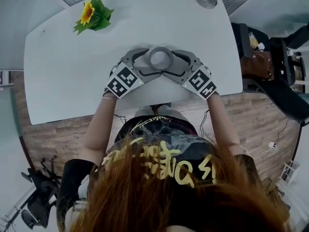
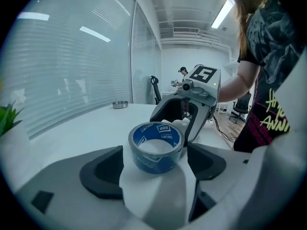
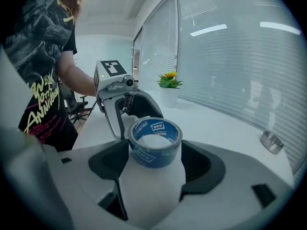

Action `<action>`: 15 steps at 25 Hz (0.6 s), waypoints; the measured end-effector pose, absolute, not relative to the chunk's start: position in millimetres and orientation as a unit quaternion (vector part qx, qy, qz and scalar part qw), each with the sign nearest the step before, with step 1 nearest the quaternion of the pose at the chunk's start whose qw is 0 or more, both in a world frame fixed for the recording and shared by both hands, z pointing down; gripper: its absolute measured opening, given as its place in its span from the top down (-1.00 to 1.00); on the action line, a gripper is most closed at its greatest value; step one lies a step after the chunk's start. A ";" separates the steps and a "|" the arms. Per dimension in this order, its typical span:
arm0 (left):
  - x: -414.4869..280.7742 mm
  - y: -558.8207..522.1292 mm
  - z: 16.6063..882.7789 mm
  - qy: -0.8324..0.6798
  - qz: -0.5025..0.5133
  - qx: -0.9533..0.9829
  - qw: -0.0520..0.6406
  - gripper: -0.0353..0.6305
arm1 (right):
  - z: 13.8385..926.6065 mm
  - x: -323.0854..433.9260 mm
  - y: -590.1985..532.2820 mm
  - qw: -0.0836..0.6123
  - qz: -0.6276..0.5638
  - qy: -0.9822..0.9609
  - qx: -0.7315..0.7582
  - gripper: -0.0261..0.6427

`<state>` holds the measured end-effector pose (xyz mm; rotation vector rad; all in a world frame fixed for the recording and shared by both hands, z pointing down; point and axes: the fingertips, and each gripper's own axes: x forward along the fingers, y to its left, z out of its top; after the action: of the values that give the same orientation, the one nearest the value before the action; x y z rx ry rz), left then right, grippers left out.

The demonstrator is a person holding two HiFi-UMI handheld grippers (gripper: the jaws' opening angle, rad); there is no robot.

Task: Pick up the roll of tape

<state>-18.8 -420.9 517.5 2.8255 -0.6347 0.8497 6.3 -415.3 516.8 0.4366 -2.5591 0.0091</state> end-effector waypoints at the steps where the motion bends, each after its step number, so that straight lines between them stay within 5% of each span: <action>1: -17.6 -421.4 518.7 -0.205 0.287 0.934 0.062 -0.35 | 517.4 6.1 -415.6 0.271 0.004 -0.949 0.160 -0.05; 15: -13.3 -422.6 535.7 -0.184 0.353 0.917 0.030 -0.28 | 538.4 4.2 -417.0 0.324 0.009 -0.935 0.144 -0.04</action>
<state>-13.3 -422.6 535.7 2.8255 -0.5660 1.0893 4.2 -417.0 538.4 0.3789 -2.4528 0.0236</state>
